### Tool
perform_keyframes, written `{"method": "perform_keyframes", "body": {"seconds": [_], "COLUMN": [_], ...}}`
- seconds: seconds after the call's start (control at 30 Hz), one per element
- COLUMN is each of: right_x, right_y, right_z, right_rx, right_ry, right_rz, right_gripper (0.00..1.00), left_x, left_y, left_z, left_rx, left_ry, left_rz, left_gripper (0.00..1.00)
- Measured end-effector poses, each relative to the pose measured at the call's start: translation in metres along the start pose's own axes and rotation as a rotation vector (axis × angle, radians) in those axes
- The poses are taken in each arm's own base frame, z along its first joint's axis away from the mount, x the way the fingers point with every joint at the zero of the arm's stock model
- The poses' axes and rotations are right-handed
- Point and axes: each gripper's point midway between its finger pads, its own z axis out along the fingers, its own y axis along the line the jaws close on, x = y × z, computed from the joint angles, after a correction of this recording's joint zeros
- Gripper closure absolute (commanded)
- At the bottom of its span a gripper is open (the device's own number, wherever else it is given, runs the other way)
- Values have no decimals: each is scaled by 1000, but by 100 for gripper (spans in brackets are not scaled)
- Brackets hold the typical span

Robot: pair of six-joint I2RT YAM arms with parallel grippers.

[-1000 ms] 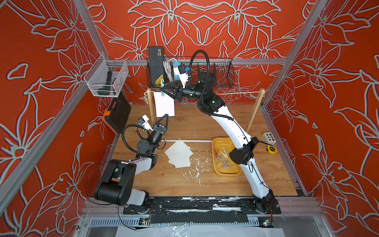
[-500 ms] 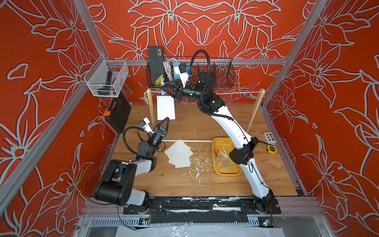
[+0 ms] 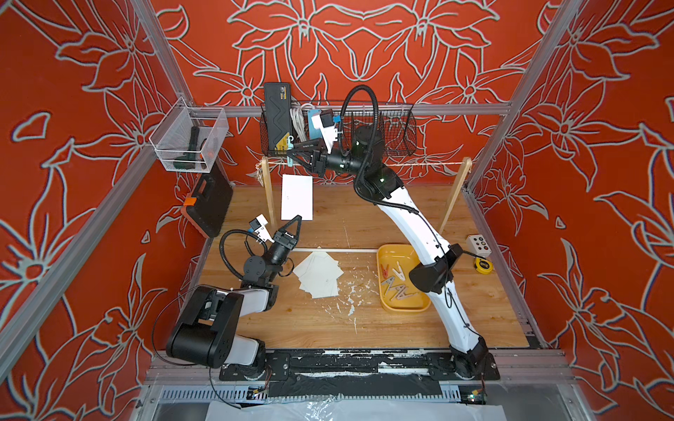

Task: Remove the postcards from the strings
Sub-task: Remove the clamp from the clothesline.

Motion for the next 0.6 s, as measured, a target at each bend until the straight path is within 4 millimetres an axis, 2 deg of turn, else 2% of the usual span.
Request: {"method": "perform_keyframes", "body": {"seconds": [0.37,0.6], "right_x": [-4,-21], "right_y": [1,9], "right_z": [-3,-12], "right_rx": [4,8], "right_ry": [-1,-16], "right_rz": [-14,-41], "right_gripper": [69,69], "left_x": [4,16], "left_y": [-1,-4], "left_z": [-1,-6], "left_rx": [3,7], "left_ry": [14,46], "left_rz": [-3,-14], "left_gripper": [100,100]}}
